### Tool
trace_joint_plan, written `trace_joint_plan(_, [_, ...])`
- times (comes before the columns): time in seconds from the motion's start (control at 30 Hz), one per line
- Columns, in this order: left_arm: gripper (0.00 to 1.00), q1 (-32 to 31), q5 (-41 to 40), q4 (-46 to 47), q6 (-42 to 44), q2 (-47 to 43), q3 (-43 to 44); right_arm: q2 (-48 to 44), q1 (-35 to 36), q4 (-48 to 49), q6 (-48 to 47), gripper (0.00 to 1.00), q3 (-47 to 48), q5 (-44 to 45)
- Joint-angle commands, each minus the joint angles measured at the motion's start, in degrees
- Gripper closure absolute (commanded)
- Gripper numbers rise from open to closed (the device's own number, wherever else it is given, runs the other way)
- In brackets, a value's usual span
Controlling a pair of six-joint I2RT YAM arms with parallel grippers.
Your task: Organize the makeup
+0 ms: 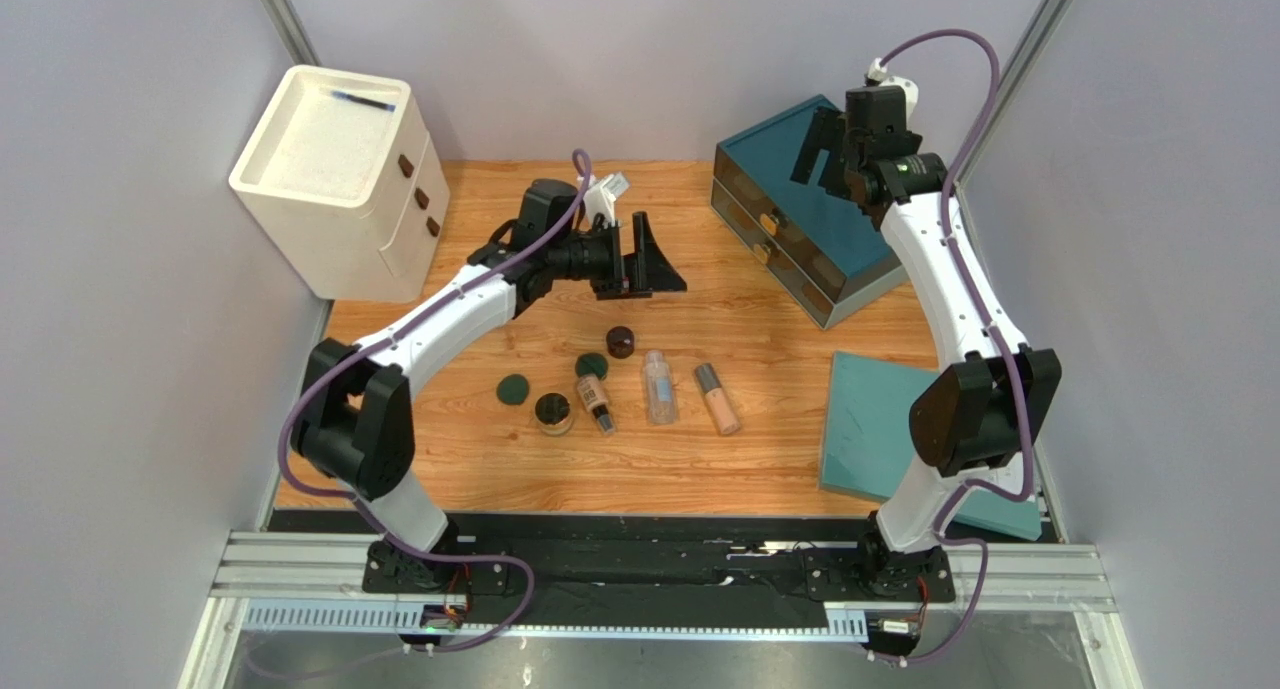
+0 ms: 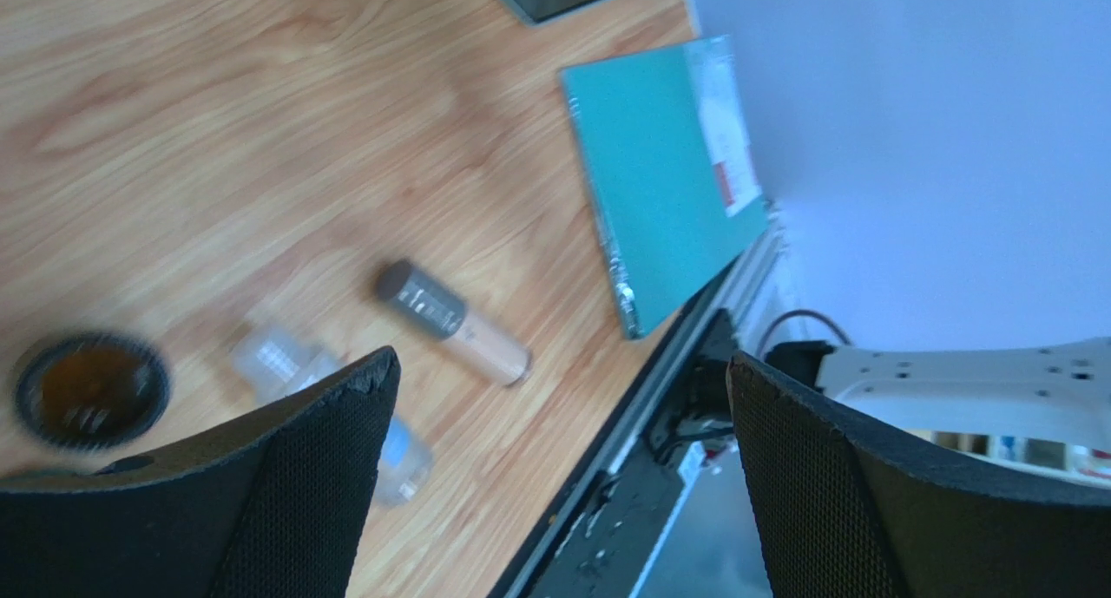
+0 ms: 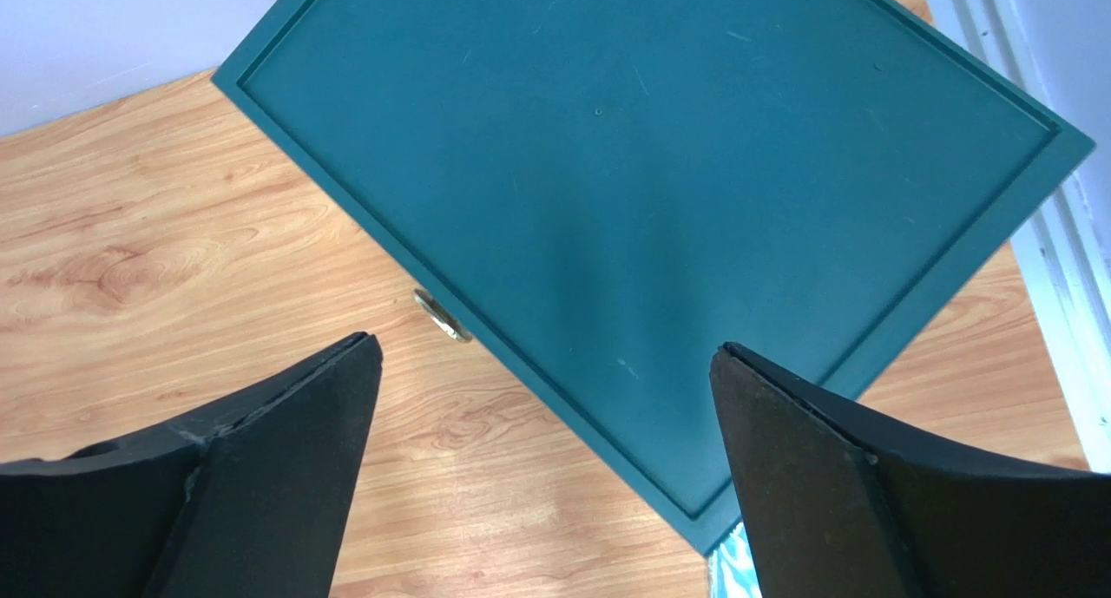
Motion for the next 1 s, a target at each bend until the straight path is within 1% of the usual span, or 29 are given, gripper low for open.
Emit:
trace_joint_plan(0.0, [0.01, -0.16, 10.52, 24.00, -18.29, 5.58, 1.37, 3.51, -4.74, -2.40, 2.09, 0.01, 4.90, -8.14])
trace_joint_plan(0.03, [0.01, -0.33, 11.31, 27.78, -20.78, 8.21, 1.37, 5.96, -5.70, -3.19, 2.52, 0.07, 6.04, -11.65])
trace_joint_plan(0.07, [0.00, -0.42, 11.58, 33.38, -22.90, 9.54, 1.63, 7.38, -7.45, -5.20, 3.40, 0.10, 9.10, -12.90])
trace_joint_plan(0.1, [0.01, -0.51, 11.50, 34.92, -26.22, 10.77, 2.76, 8.70, -8.34, -6.18, 3.75, 0.13, 10.70, -14.13])
trace_joint_plan(0.13, [0.02, -0.68, 11.41, 36.41, -27.56, 13.22, 3.47, 10.19, -9.22, -7.15, 3.85, 0.20, 12.28, -17.80])
trace_joint_plan(0.17, [0.05, -0.86, 11.49, 40.00, -28.88, 14.63, 4.26, 12.20, -9.66, -7.76, 4.54, 0.22, 14.90, -18.62])
trace_joint_plan(0.2, [0.06, -1.12, 11.50, 40.64, -30.72, 15.95, 6.70, 13.18, -11.84, -8.64, 4.81, 0.25, 15.97, -20.37])
trace_joint_plan(0.23, [0.06, -1.30, 11.23, 40.99, -31.70, 18.66, 8.21, 13.89, -12.39, -8.82, 4.99, 0.27, 16.94, -20.99])
trace_joint_plan(0.27, [0.06, -1.74, 10.71, 40.91, -32.66, 20.17, 9.88, 14.94, -13.09, -8.91, 4.99, 0.28, 17.39, -21.26])
trace_joint_plan(0.3, [0.05, -1.91, 10.10, 40.74, -35.37, 21.67, 12.85, 15.30, -13.36, -9.00, 4.73, 0.31, 18.35, -21.52])
trace_joint_plan(0.37, [0.05, -2.53, 7.91, 39.08, -37.24, 25.71, 16.03, 15.91, -13.54, -9.18, 4.38, 0.35, 18.53, -21.09])
trace_joint_plan(0.4, [0.06, -2.79, 7.20, 38.19, -38.72, 28.07, 19.09, 16.18, -13.54, -9.44, 3.76, 0.43, 18.27, -21.17])
trace_joint_plan(0.47, [0.08, -3.67, 4.40, 33.54, -39.18, 30.20, 22.18, 16.36, -13.54, -9.96, 3.49, 0.48, 17.57, -21.09])
trace_joint_plan(0.5, [0.09, -3.93, 3.33, 31.35, -39.27, 32.03, 25.24, 15.92, -13.54, -9.97, 2.89, 0.51, 16.26, -20.48])
trace_joint_plan(0.57, [0.11, -4.46, 0.61, 28.18, -40.05, 34.06, 27.90, 15.39, -13.62, -9.53, 2.36, 0.52, 14.67, -19.60])
trace_joint_plan(0.6, [0.13, -4.99, 0.16, 27.30, -41.62, 36.42, 30.87, 15.04, -13.54, -9.35, 2.27, 0.53, 13.97, -18.98])
trace_joint_plan(0.67, [0.15, -5.52, -0.71, 25.10, -43.73, 38.81, 34.05, 13.99, -13.71, -8.22, 1.83, 0.55, 11.51, -19.15])
trace_joint_plan(0.7, [0.15, -5.95, -1.07, 24.74, -44.44, 40.82, 36.32, 13.63, -13.62, -7.86, 1.83, 0.55, 10.55, -19.33])
trace_joint_plan(0.8, [0.16, -6.48, -3.96, 27.45, -48.92, 43.20, 36.88, 12.84, -13.71, -7.07, 1.74, 0.57, 8.08, -19.15])
trace_joint_plan(0.87, [0.18, -6.75, -5.89, 29.56, -52.60, 44.26, 36.53, 12.84, -14.06, -6.89, 1.83, 0.64, 6.85, -19.85])
trace_joint_plan(0.9, [0.21, -6.84, -6.17, 31.49, -53.67, 45.49, 36.70, 12.93, -14.24, -6.72, 1.74, 0.75, 6.58, -20.73])
trace_joint_plan(0.97, [0.28, -6.84, -6.00, 31.60, -55.17, 47.07, 39.32, 13.19, -14.59, -6.72, 1.48, 0.76, 5.79, -21.17])
